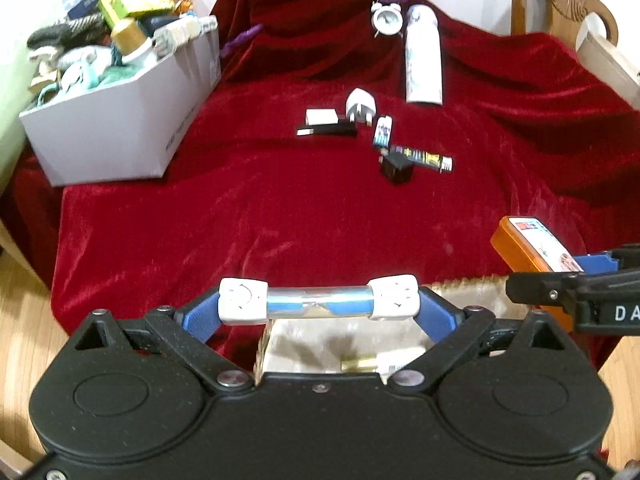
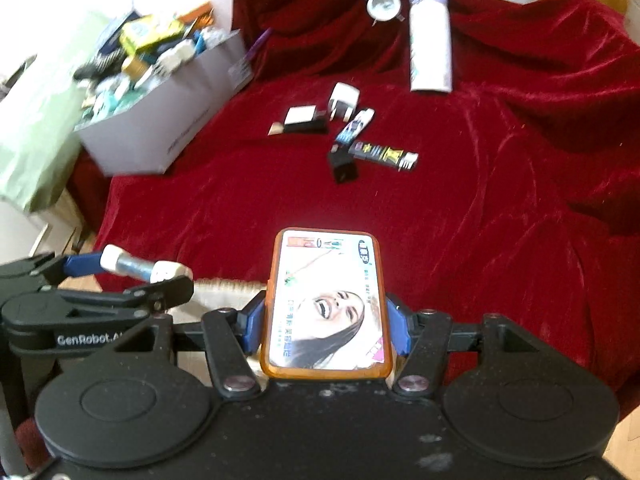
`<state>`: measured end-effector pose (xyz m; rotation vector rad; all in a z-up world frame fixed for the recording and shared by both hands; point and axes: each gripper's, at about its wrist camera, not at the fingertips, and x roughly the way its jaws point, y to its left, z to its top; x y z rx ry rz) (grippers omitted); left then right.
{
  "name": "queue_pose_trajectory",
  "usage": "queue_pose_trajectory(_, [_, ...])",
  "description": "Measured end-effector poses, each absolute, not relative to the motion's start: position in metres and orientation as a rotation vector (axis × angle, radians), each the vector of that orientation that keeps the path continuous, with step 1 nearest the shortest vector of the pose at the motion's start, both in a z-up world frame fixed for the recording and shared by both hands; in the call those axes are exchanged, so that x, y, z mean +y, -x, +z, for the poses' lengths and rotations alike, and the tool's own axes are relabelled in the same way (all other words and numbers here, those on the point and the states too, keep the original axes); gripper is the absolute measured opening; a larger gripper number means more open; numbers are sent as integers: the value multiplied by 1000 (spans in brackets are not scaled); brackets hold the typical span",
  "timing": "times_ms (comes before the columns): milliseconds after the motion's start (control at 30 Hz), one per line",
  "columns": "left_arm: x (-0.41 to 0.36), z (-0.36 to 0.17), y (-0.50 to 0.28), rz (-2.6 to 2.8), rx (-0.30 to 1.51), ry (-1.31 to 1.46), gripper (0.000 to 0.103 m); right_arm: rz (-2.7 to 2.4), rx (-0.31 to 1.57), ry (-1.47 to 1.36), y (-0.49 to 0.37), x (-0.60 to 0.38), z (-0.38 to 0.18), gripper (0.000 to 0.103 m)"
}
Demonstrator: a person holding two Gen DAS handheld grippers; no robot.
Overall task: Organize rigid objects
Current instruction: 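Carry the hourglass and phone case over the basket with both tools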
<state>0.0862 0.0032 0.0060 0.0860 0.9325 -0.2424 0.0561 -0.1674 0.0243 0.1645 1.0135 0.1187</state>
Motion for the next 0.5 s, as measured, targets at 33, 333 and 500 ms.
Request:
queue_pose_trajectory(33, [4,4,-83,-240,940,-87,95,124,1026,-160,-53,-166,22,59])
queue_pose_trajectory(333, [5,-10,-65,-247,1011,-86,95,158,1115,-153,-34,-161,9,59])
queue_pose_trajectory(500, [3,-18,-58,-244,1037,-106,95,168,1151,-164,-29,-158,3,59])
